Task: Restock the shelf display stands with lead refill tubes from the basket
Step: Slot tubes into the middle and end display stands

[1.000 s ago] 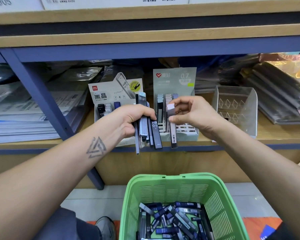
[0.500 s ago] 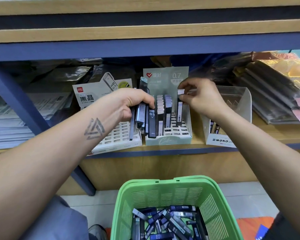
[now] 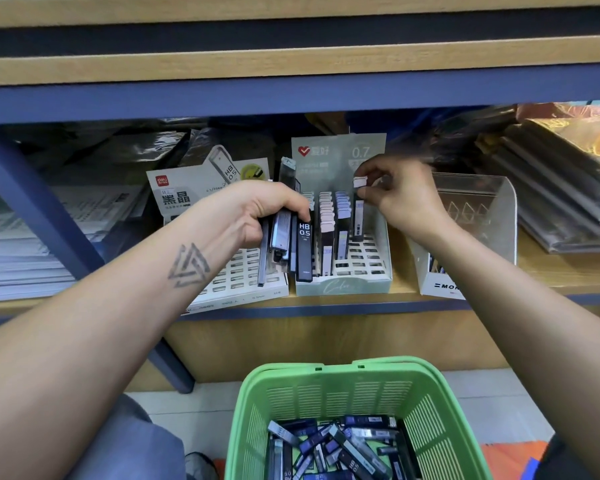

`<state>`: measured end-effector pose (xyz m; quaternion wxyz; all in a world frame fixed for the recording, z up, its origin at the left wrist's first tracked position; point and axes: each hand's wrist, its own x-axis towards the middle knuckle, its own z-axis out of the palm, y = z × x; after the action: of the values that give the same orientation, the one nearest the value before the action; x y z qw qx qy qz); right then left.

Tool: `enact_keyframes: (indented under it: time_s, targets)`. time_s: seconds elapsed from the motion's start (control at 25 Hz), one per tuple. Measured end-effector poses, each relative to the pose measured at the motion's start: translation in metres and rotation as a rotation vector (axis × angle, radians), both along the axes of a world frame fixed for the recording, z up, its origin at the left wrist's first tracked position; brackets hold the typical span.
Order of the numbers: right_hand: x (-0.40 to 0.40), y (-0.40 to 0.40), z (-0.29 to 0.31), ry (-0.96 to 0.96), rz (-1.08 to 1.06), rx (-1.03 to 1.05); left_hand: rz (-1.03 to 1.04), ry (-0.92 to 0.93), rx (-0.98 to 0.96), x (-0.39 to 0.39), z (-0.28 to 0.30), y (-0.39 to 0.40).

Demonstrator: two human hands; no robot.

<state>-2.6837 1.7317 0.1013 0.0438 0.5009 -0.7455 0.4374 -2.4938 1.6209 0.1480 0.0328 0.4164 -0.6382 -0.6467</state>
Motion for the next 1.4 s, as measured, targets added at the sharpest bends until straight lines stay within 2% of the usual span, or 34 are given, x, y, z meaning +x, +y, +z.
enact_keyframes:
  time_s: [0.28,0.52,1.4]
  targets:
    - [0.010,0.013,0.006,0.005,0.033,0.093,0.025,-0.013,-0.012,0.013,-0.001,0.002]
    - [0.001,0.011,0.005,-0.006,-0.041,-0.040,0.013,-0.004,0.005,0.010,-0.002,0.001]
    - [-0.002,0.003,-0.005,-0.041,0.013,-0.028,-0.001,-0.010,0.029,0.001,-0.010,-0.003]
